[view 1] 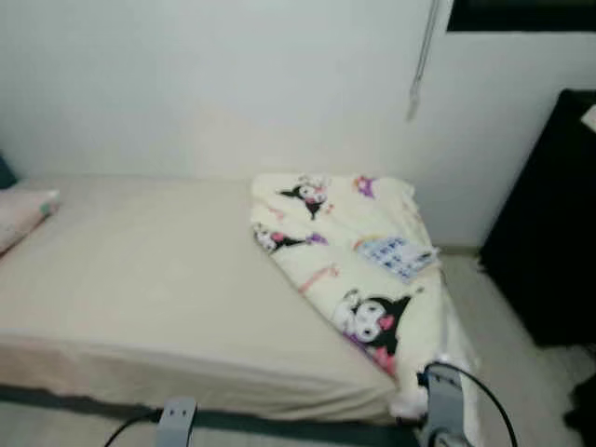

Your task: Clean up the room

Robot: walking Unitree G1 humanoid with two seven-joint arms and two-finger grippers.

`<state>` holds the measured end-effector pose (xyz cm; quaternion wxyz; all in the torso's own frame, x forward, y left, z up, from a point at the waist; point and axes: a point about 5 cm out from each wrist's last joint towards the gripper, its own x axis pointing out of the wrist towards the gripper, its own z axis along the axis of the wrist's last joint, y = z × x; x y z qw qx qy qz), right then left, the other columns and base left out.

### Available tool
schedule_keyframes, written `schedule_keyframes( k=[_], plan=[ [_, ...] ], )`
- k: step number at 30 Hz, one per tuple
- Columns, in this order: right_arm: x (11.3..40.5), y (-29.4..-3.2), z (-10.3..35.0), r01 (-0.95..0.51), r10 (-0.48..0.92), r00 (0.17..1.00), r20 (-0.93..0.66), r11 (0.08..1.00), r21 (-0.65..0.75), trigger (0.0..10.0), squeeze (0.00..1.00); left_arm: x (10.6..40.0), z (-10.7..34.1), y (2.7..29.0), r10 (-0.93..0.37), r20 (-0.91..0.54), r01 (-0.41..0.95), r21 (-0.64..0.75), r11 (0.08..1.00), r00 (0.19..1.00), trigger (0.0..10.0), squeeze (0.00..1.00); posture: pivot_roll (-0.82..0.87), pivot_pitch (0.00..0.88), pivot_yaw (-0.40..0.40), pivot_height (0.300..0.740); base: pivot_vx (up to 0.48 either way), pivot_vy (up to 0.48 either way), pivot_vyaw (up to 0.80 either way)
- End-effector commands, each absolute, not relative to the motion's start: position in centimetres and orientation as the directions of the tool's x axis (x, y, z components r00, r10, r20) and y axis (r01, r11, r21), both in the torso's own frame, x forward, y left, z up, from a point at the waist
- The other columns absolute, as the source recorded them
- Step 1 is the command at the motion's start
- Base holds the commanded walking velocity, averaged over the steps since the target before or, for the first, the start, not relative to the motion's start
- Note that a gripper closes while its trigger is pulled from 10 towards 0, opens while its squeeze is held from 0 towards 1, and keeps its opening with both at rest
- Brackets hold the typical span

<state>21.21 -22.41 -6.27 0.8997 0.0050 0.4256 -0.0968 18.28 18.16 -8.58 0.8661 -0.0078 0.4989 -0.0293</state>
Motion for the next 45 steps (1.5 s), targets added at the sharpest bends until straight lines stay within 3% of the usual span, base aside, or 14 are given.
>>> schedule_keyframes(
  k=[1,7,15,22,35,40,45],
  plan=[
    [20.8,-20.9,-6.8,0.097,-0.106,0.609,-0.786,0.994,-0.059,10.0,0.0,19.3,-8.1,17.8,-0.065,-0.856,0.067,-0.036,0.997,0.513,10.0,0.0,-0.12,0.0,-0.006,0.721,0.0,-0.48,0.0],
    [20.1,-19.4,-7.4,-0.018,-0.024,0.591,-0.806,0.999,-0.043,10.0,0.0,20.4,-7.7,16.6,-0.095,-0.84,0.09,-0.055,0.994,0.534,10.0,0.0,-0.13,0.0,0.008,0.721,0.0,-0.48,0.0],
    [19.6,-18.4,-7.8,-0.056,0.025,0.575,-0.818,0.998,-0.009,10.0,0.0,20.4,-7.7,16.3,-0.105,-0.839,0.11,-0.054,0.992,0.535,10.0,0.0,-0.11,0.0,0.018,0.721,0.0,-0.48,0.0],
    [18.7,-16.9,-8.3,-0.14,0.109,0.561,-0.82,0.99,0.035,10.0,0.0,19.4,-8.1,17.2,-0.098,-0.853,0.114,-0.045,0.992,0.512,10.0,0.0,-0.11,0.0,0.031,0.721,0.0,0.0,0.53],
    [18.2,-17.1,-8.5,-0.166,0.122,0.541,-0.832,0.985,0.036,10.0,0.0,19.4,-8.1,17.0,-0.115,-0.856,0.13,-0.056,0.99,0.505,10.0,0.0,-0.12,0.0,0.035,0.721,0.0,0.0,0.57],
    [18.3,-18.1,-8.5,-0.14,0.04,0.52,-0.853,0.989,-0.039,10.0,0.0,19.7,-8.0,16.6,-0.135,-0.852,0.174,-0.052,0.983,0.506,10.0,0.0,-0.12,0.0,0.032,0.721,0.0,-0.297,0.14],
    [19.0,-18.4,-8.1,-0.108,0.048,0.567,-0.822,0.994,-0.016,10.0,0.0,19.2,-8.2,17.2,-0.125,-0.86,0.154,-0.055,0.987,0.495,10.0,0.0,-0.12,0.0,0.035,0.721,0.0,-0.48,0.0]
  ],
)
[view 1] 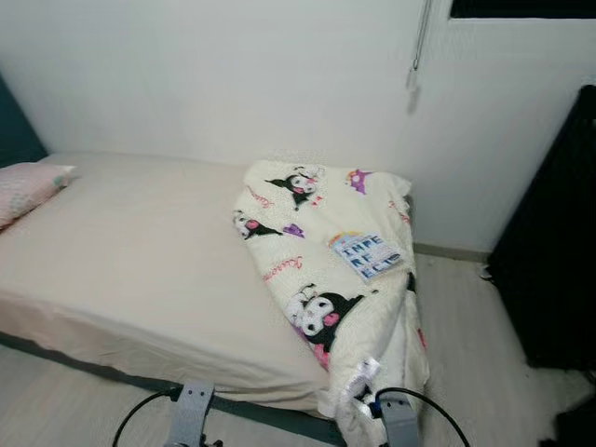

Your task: Clean up the room

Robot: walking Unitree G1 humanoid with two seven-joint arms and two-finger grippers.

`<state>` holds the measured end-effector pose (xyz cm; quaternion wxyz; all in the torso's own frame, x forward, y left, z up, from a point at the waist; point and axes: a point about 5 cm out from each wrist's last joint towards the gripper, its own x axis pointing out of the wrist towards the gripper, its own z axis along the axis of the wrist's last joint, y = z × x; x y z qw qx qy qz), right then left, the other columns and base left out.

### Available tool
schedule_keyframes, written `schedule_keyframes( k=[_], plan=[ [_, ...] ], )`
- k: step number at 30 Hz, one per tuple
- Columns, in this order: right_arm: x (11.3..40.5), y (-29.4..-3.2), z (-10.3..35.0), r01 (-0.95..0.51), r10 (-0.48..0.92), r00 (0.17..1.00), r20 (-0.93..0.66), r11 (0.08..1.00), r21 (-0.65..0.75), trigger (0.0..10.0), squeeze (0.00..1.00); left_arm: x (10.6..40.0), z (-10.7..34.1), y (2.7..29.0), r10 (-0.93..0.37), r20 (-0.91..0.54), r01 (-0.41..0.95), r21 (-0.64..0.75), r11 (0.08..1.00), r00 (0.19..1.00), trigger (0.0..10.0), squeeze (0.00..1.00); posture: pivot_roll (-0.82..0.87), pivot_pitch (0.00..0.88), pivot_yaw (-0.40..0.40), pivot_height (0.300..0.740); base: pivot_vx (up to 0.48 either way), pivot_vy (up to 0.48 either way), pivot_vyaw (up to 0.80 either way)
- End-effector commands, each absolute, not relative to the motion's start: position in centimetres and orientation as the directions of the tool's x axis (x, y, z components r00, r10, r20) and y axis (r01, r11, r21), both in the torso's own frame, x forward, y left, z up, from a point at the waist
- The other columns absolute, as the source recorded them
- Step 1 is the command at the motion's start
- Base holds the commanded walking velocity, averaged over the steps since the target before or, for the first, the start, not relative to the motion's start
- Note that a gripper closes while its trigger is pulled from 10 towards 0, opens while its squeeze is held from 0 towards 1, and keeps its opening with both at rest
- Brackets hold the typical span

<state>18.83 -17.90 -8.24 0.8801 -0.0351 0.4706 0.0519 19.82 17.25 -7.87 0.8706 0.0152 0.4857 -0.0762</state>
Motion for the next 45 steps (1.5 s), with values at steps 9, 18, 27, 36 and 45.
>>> schedule_keyframes(
  k=[9,18,27,36,45],
  plan=[
    [18.7,-17.9,-8.3,-0.126,0.095,0.553,-0.828,0.992,0.029,10.0,0.0,18.8,-8.4,17.4,-0.118,-0.868,0.153,-0.049,0.987,0.483,10.0,0.0,-0.13,0.0,0.038,0.721,0.0,-0.16,0.14],
    [18.4,-17.9,-8.5,-0.164,0.07,0.517,-0.853,0.986,-0.018,10.0,0.0,19.1,-8.3,17.0,-0.126,-0.863,0.158,-0.054,0.986,0.489,10.0,0.0,-0.14,0.0,0.039,0.721,0.0,-0.411,0.37],
    [18.1,-18.1,-8.6,-0.162,0.072,0.496,-0.865,0.987,-0.011,10.0,0.0,19.3,-8.2,16.9,-0.124,-0.859,0.143,-0.06,0.988,0.496,10.0,0.0,-0.14,0.0,0.038,0.721,0.0,-0.196,0.0],
    [17.8,-17.9,-8.8,-0.182,0.081,0.476,-0.876,0.983,-0.008,10.0,0.0,19.0,-8.3,16.9,-0.126,-0.864,0.154,-0.057,0.986,0.487,10.0,0.0,-0.13,0.0,0.039,0.721,0.0,-0.028,0.0],
    [17.8,-17.8,-8.8,-0.187,0.084,0.473,-0.877,0.982,-0.007,10.0,0.0,18.9,-8.4,17.0,-0.128,-0.866,0.157,-0.058,0.986,0.484,10.0,0.0,-0.13,0.0,0.038,0.721,0.0,-0.242,0.0]
  ],
)
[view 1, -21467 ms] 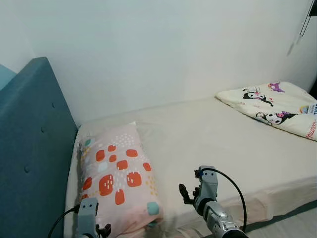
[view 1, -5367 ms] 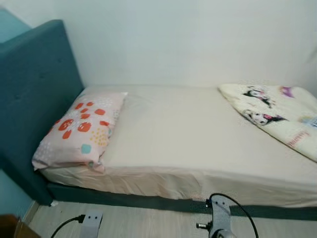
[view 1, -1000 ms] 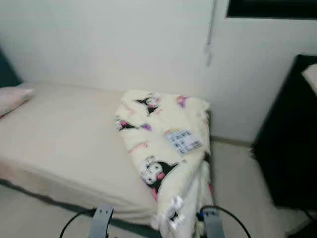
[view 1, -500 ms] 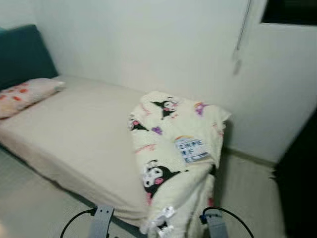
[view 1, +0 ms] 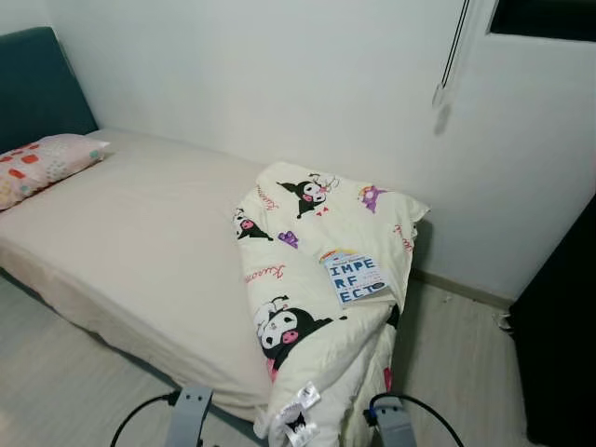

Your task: Clean up the room

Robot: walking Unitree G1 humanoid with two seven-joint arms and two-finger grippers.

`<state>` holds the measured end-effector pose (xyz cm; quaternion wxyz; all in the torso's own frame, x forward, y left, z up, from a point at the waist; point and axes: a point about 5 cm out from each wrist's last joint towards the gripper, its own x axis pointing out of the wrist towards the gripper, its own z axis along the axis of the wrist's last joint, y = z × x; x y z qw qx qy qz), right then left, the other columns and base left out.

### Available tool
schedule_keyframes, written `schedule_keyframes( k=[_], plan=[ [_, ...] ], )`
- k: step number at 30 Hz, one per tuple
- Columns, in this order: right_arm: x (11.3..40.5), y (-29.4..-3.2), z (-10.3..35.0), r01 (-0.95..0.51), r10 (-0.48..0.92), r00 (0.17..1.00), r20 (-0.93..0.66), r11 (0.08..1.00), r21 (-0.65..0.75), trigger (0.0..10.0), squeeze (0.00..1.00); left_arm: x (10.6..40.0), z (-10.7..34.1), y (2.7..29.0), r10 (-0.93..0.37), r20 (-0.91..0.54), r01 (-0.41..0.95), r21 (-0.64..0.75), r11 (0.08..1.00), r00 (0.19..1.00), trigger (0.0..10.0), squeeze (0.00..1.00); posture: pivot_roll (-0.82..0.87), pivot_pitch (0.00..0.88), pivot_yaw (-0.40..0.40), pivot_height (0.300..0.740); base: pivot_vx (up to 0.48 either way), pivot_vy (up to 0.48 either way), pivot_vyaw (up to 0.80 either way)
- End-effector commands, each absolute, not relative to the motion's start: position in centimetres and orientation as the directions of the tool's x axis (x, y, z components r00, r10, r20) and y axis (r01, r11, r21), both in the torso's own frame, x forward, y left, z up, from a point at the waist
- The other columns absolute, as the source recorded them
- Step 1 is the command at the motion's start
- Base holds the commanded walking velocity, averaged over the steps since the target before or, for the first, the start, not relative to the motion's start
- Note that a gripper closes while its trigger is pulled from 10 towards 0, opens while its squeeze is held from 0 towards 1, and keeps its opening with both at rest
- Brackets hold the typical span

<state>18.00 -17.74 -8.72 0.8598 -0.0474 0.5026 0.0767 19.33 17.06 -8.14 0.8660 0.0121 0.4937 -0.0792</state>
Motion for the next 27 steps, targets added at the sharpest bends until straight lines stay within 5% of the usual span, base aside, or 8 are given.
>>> schedule_keyframes(
  k=[1,21,27],
  plan=[
    [17.79,-17.78,-8.81,-0.188,0.084,0.473,-0.877,0.982,-0.007,10.0,0.0,18.95,-8.34,17.02,-0.128,-0.865,0.157,-0.058,0.986,0.484,10.0,0.0,-0.13,0.0,0.038,0.721,0.0,0.0,0.0],
    [18.15,-17.37,-8.6,-0.277,0.13,0.493,-0.86,0.961,-0.014,10.0,0.0,19.04,-8.31,16.89,-0.13,-0.864,0.161,-0.058,0.985,0.486,10.0,0.0,-0.13,0.0,0.031,0.721,0.0,-0.144,0.65],
    [17.84,-17.62,-8.79,-0.27,0.096,0.471,-0.877,0.962,-0.04,10.0,0.0,18.92,-8.36,16.93,-0.128,-0.865,0.152,-0.061,0.986,0.485,10.0,0.0,-0.13,0.0,0.029,0.721,0.0,-0.08,0.0]
  ],
)
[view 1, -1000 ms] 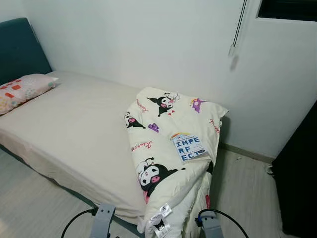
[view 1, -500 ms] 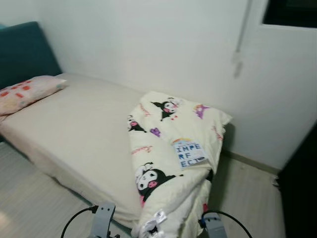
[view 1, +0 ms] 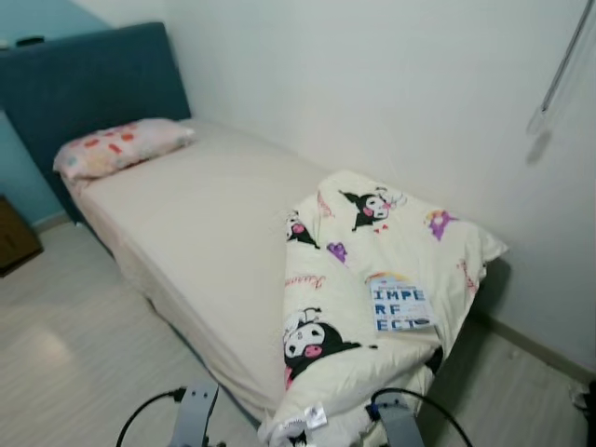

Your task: Clean up the room

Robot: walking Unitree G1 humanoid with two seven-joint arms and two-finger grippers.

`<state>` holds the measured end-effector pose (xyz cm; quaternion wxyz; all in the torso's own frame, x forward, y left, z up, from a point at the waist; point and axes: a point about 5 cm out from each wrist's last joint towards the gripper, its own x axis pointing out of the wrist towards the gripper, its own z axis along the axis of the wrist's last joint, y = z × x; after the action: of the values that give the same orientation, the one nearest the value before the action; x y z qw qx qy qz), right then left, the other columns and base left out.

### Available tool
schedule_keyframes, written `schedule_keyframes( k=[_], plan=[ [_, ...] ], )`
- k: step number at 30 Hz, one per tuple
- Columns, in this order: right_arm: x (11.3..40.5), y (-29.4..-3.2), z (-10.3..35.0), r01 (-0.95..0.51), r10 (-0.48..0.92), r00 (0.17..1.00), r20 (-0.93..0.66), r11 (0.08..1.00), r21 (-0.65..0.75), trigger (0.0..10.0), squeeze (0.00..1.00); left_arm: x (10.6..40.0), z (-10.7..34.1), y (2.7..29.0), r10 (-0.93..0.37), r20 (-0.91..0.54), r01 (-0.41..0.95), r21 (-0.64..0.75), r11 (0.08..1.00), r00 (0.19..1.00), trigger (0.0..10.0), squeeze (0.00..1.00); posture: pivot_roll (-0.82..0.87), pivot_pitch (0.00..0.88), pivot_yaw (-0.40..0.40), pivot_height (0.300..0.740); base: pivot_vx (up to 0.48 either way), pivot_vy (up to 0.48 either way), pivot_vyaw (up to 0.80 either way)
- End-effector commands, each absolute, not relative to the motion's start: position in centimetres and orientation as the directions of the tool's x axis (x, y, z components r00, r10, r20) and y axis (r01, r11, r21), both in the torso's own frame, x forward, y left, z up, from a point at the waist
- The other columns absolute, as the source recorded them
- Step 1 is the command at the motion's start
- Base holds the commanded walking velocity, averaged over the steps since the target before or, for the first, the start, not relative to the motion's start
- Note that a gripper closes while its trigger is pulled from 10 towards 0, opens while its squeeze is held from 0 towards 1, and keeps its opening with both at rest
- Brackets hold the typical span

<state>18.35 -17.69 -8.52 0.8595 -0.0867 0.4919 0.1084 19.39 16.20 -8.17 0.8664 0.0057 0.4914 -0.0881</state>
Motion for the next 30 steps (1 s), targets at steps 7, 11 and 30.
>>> schedule_keyframes(
  k=[7,11,30],
  plan=[
    [17.59,-17.86,-8.89,-0.265,0.089,0.461,-0.883,0.963,-0.042,10.0,0.0,18.57,-8.54,16.92,-0.127,-0.869,0.143,-0.065,0.988,0.479,10.0,0.0,-0.13,0.0,0.027,0.721,0.0,-0.235,0.0],
    [17.5,-18.0,-8.92,-0.261,0.08,0.459,-0.885,0.964,-0.049,10.0,0.0,18.49,-8.58,17.02,-0.117,-0.87,0.128,-0.062,0.99,0.479,10.0,0.0,-0.12,0.0,0.026,0.721,0.0,0.0,0.0],
    [17.38,-17.84,-9.04,-0.27,0.056,0.441,-0.896,0.96,-0.073,10.0,0.0,17.98,-8.81,17.47,-0.087,-0.88,0.09,-0.05,0.995,0.467,10.0,0.0,-0.05,0.0,-0.065,0.721,0.0,0.0,0.0]
  ],
)
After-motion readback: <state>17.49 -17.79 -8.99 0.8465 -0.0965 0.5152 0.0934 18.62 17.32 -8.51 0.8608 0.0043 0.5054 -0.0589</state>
